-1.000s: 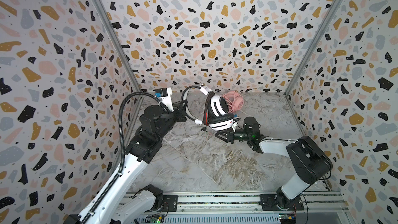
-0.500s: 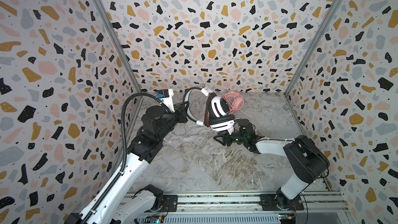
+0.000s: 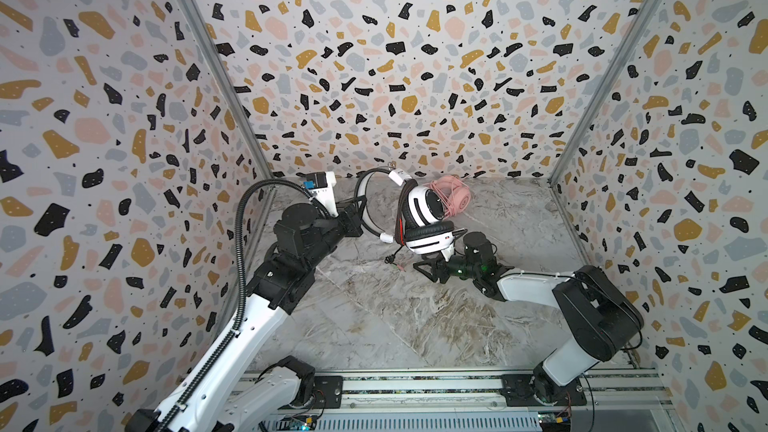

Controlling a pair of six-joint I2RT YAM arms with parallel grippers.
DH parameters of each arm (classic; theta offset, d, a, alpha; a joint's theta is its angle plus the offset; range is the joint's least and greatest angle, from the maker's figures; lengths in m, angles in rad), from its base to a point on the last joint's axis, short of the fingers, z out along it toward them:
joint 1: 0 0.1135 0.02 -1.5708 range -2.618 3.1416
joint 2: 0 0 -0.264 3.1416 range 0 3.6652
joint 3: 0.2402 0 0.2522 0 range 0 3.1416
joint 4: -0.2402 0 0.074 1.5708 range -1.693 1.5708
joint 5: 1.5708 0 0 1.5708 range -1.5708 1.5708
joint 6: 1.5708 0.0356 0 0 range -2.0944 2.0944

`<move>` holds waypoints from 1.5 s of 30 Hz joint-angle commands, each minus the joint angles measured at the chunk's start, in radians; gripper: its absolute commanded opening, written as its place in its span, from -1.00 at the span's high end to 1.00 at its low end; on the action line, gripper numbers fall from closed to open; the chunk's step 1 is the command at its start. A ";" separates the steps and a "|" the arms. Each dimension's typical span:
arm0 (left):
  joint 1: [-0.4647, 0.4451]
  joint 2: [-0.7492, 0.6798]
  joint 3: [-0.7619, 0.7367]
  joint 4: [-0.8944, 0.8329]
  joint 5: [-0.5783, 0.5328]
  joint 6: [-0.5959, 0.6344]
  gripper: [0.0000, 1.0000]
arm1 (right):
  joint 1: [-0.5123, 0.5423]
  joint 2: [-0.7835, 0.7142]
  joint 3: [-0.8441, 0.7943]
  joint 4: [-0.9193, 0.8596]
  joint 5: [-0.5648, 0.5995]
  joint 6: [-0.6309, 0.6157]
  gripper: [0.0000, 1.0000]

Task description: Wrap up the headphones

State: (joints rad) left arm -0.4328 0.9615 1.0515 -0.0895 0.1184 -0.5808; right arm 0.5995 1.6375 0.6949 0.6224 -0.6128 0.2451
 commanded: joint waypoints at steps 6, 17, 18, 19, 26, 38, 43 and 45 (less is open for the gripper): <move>0.004 -0.017 0.012 0.147 0.038 -0.059 1.00 | 0.032 0.080 0.042 0.101 -0.066 0.024 -0.27; 0.004 -0.030 0.023 0.138 0.045 -0.061 1.00 | 0.030 0.127 0.053 0.071 -0.002 0.010 -0.07; 0.005 -0.032 0.025 0.138 0.049 -0.063 1.00 | 0.029 0.134 0.059 0.067 -0.005 0.009 -0.07; 0.004 -0.031 0.027 0.137 0.049 -0.062 1.00 | 0.030 0.136 0.063 0.065 -0.009 0.009 -0.06; 0.004 -0.030 0.035 0.135 0.049 -0.060 1.00 | 0.031 0.149 0.068 0.060 -0.019 0.008 0.10; 0.008 -0.030 0.045 0.133 0.010 -0.053 1.00 | 0.031 0.129 0.054 0.008 0.019 -0.016 0.86; 0.010 -0.020 0.056 0.136 -0.024 -0.035 1.00 | 0.032 0.110 0.043 0.003 0.019 -0.012 0.93; 0.010 -0.019 0.058 0.123 -0.087 -0.039 1.00 | 0.033 0.097 0.037 -0.001 0.015 -0.005 0.94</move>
State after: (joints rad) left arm -0.4313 0.9604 1.0519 -0.0902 0.0925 -0.5888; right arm 0.6296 1.7908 0.7303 0.6468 -0.6006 0.2409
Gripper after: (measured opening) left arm 0.060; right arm 0.067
